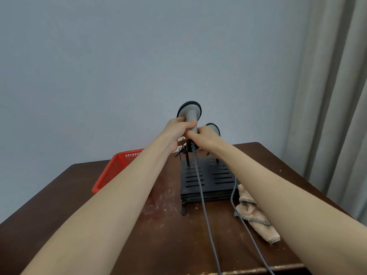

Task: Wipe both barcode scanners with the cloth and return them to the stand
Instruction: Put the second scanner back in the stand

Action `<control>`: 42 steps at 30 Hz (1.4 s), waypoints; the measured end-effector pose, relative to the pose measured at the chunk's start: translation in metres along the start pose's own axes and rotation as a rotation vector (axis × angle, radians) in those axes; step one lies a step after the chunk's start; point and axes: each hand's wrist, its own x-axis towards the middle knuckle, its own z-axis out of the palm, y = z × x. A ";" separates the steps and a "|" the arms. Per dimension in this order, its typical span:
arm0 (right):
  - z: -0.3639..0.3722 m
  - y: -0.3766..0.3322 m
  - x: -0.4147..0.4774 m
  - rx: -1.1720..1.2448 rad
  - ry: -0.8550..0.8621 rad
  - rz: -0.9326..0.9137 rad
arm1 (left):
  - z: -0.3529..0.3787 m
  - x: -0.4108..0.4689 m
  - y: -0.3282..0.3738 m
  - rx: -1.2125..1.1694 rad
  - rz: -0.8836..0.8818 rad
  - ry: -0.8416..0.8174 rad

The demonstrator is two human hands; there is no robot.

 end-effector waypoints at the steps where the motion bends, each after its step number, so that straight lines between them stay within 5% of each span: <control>1: -0.001 -0.001 0.003 -0.016 0.018 0.000 | 0.000 0.002 0.001 -0.017 -0.001 -0.003; 11: 0.007 0.005 0.026 -0.020 0.099 0.053 | -0.006 0.014 -0.033 -0.185 0.066 0.004; 17: 0.013 0.012 0.032 -0.010 0.113 0.083 | -0.013 0.033 -0.077 0.245 0.178 0.273; 28: 0.018 0.018 0.056 -0.029 0.137 0.077 | 0.000 0.059 -0.126 0.688 0.139 0.272; 42: 0.033 0.037 0.068 0.011 0.123 0.073 | 0.006 0.076 -0.146 0.635 0.113 0.354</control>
